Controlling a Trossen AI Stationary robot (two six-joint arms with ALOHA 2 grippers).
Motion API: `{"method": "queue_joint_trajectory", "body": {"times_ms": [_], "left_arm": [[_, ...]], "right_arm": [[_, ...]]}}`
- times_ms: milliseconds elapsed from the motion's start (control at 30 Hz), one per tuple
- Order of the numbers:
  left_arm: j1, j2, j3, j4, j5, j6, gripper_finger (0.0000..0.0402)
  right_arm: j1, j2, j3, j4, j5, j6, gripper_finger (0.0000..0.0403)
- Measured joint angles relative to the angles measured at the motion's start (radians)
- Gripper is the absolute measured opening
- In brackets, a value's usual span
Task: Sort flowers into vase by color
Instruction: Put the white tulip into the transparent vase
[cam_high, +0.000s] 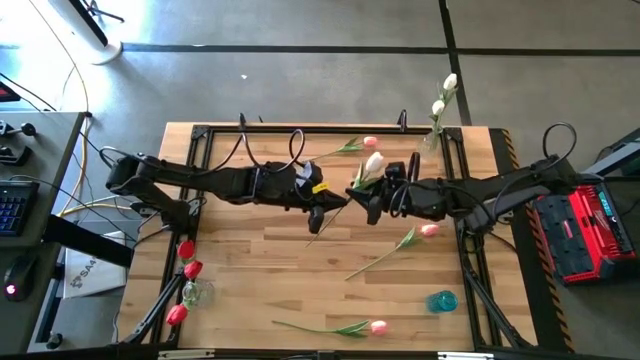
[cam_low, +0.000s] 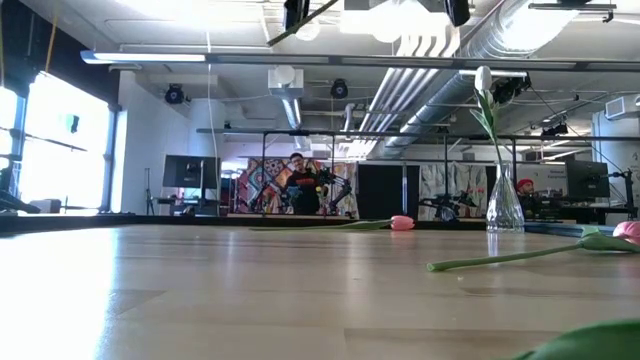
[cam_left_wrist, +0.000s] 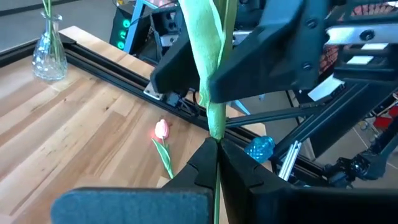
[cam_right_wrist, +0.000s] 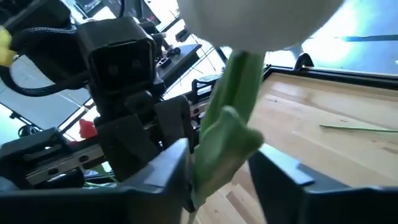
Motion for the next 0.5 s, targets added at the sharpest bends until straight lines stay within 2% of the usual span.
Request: {"method": "queue_joint_trajectory", "body": {"times_ms": [200,367,500], "left_arm": [[0.026,0.0,0.0,-0.005,-0.001,-0.01,0.0002],[0.09,0.0,0.0,-0.035,0.028,-0.019,0.0035],[0.171,0.0,0.0,-0.086,0.121,-0.002,0.0077]], "right_arm": [[-0.026,0.0,0.0,-0.003,-0.021,-0.067,0.0019],[-0.096,0.0,0.002,-0.071,-0.046,-0.084,0.0017],[-0.169,0.0,0.052,-0.262,-0.048,-0.093,0.0004]]}}
